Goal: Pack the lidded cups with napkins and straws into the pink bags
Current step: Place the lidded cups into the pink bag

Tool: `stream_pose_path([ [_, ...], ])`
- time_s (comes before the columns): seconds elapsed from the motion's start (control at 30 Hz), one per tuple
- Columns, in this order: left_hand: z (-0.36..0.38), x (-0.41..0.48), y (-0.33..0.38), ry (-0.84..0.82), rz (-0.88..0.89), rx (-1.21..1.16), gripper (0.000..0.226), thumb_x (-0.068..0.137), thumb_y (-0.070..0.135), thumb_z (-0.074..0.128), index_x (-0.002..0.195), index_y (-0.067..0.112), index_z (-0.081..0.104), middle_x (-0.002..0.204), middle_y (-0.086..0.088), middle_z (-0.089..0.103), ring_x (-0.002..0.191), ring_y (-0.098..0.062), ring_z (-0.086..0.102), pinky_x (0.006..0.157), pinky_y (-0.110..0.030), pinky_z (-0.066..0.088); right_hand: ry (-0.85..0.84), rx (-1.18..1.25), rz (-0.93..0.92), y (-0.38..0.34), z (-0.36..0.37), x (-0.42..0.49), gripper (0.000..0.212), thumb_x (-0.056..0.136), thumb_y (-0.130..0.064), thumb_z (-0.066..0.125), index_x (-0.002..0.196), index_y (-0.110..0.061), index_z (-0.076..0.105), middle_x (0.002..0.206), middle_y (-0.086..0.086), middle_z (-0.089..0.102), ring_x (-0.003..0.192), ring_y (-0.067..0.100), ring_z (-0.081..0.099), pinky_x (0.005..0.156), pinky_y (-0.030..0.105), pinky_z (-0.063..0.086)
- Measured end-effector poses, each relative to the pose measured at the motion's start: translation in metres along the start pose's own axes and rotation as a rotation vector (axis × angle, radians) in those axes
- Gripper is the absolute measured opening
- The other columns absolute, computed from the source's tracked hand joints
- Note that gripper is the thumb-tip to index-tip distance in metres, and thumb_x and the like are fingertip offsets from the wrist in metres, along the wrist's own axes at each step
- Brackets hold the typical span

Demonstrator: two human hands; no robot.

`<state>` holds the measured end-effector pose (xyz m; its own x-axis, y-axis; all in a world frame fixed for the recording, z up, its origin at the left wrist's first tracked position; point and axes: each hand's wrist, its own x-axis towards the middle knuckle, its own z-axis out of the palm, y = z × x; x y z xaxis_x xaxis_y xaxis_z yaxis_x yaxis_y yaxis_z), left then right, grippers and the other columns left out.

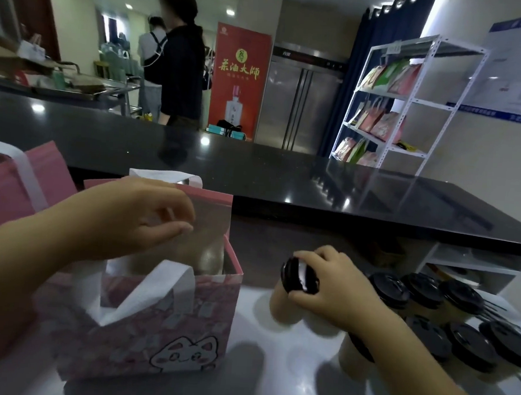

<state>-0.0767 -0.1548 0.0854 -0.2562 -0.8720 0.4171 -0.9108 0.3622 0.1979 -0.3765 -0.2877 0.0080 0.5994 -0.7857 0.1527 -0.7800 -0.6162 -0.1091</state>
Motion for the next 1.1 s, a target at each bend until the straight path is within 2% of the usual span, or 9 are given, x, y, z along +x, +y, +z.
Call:
stream_pose_path([
  [0.13,-0.009,-0.019,-0.017,0.08,-0.066,0.013,0.012,0.082,0.049,0.055,0.09,0.041,0.06,0.081,0.024,0.062,0.077,0.005,0.061,0.061,-0.021,0.053,0.35,0.095,-0.108,-0.022,-0.051,0.014,0.068,0.072,-0.055,0.059,0.134,-0.032,0.044,0.117,-0.004,0.045,0.104,0.016,0.039,0.082,0.03,0.039],
  [0.2,-0.011,-0.029,-0.027,0.086,-0.105,0.016,0.021,0.082,0.058,0.048,0.092,0.043,0.059,0.083,0.024,0.062,0.077,0.006,0.061,0.06,-0.023,0.054,0.482,0.134,-0.16,-0.034,-0.073,0.023,0.067,0.07,-0.053,0.058,0.132,-0.029,0.046,0.115,-0.001,0.044,0.103,0.016,0.038,0.081,0.029,0.034],
  [0.37,-0.013,-0.052,-0.051,0.067,-0.184,0.066,0.033,0.083,0.068,0.035,0.094,0.047,0.058,0.088,0.025,0.062,0.08,0.003,0.06,0.066,-0.028,0.055,0.592,0.427,-0.289,-0.078,-0.101,0.046,0.061,0.07,-0.055,0.052,0.126,-0.031,0.048,0.111,-0.003,0.045,0.104,0.017,0.043,0.082,0.028,0.038],
  [0.47,-0.013,-0.059,-0.063,0.015,-0.219,0.178,0.049,0.083,0.069,0.028,0.1,0.04,0.064,0.1,0.021,0.063,0.095,-0.003,0.054,0.078,-0.032,0.052,0.51,0.574,-0.389,-0.106,-0.096,0.061,0.056,0.071,-0.055,0.053,0.124,-0.037,0.047,0.112,-0.006,0.047,0.104,0.014,0.047,0.082,0.028,0.042],
  [0.6,-0.011,-0.066,-0.076,-0.04,-0.272,0.219,0.026,0.089,0.044,0.048,0.111,0.042,0.06,0.114,0.029,0.051,0.111,0.0,0.04,0.097,-0.028,0.038,0.319,0.637,-0.451,-0.137,-0.069,0.079,0.058,0.07,-0.06,0.053,0.124,-0.044,0.043,0.114,-0.01,0.047,0.107,0.007,0.046,0.083,0.026,0.043],
  [0.7,-0.009,-0.071,-0.088,-0.136,-0.298,0.235,0.029,0.09,0.041,0.046,0.118,0.043,0.054,0.12,0.031,0.045,0.116,0.006,0.03,0.101,-0.017,0.027,0.167,0.541,-0.468,-0.151,-0.043,0.089,0.062,0.069,-0.065,0.051,0.127,-0.045,0.041,0.115,-0.013,0.043,0.108,0.007,0.043,0.087,0.028,0.044],
  [0.9,-0.006,-0.08,-0.1,-0.213,-0.374,0.189,0.023,0.086,0.049,0.046,0.108,0.044,0.053,0.133,0.025,0.04,0.123,0.005,0.024,0.106,-0.019,0.026,-0.088,0.229,-0.572,-0.155,-0.014,0.1,0.063,0.069,-0.062,0.061,0.124,-0.05,0.034,0.115,-0.021,0.035,0.105,0.0,0.033,0.082,0.018,0.042],
  [1.03,-0.002,-0.088,-0.097,-0.235,-0.388,0.115,0.017,0.078,0.058,0.052,0.087,0.049,0.041,0.147,0.026,0.011,0.123,0.013,0.007,0.101,-0.015,0.02,-0.245,0.042,-0.658,-0.158,-0.007,0.11,0.068,0.069,-0.059,0.064,0.127,-0.049,0.029,0.118,-0.02,0.033,0.105,0.003,0.031,0.077,0.016,0.043],
  [1.1,0.0,-0.091,-0.095,-0.265,-0.386,0.076,0.028,0.073,0.066,0.05,0.094,0.05,0.039,0.147,0.03,-0.009,0.127,0.014,-0.001,0.103,-0.016,0.022,-0.289,-0.005,-0.692,-0.164,-0.005,0.117,0.069,0.069,-0.058,0.065,0.127,-0.049,0.028,0.121,-0.016,0.034,0.107,0.007,0.035,0.081,0.023,0.047],
])
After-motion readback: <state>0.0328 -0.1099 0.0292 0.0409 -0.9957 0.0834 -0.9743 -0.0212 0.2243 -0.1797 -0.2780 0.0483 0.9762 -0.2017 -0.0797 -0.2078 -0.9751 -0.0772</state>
